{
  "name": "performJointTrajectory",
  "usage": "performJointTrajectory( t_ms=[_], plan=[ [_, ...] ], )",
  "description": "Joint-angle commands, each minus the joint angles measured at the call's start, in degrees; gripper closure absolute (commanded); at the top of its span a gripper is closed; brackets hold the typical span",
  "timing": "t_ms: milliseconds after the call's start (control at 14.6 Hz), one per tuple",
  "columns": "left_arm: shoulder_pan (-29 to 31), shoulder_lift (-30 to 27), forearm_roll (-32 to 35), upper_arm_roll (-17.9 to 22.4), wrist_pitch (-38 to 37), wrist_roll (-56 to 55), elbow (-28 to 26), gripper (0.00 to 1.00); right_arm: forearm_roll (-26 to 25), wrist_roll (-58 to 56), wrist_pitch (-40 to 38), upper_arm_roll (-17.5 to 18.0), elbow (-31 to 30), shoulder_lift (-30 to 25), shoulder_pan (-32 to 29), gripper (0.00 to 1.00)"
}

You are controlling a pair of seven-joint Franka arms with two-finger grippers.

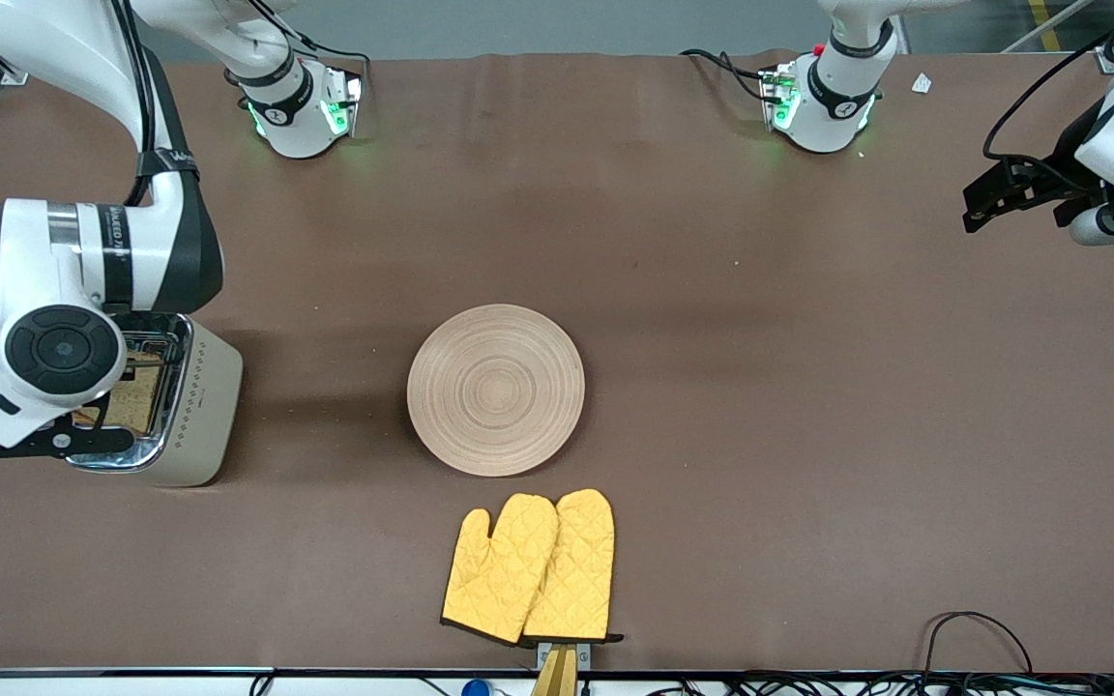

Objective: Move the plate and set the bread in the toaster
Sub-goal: 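Lower the bread into the toaster slot with the right gripper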

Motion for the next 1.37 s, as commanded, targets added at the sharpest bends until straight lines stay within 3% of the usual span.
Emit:
performJointTrajectory(
  t_ms=[0,1298],
  plan=[
    [-0.2,0.5,0.3,0.3,-0.3,0.3,1.0,0.0,-1.5,-0.8,-0.1,0.6,-2.0,-1.0,-0.8,1.0],
    [-0.2,1.1,0.0,0.2,0.5,0.1,1.0,0.0,-0.8,-0.4,2.0,0.8,-3.3,0.8,-1.3,0.99]
  ],
)
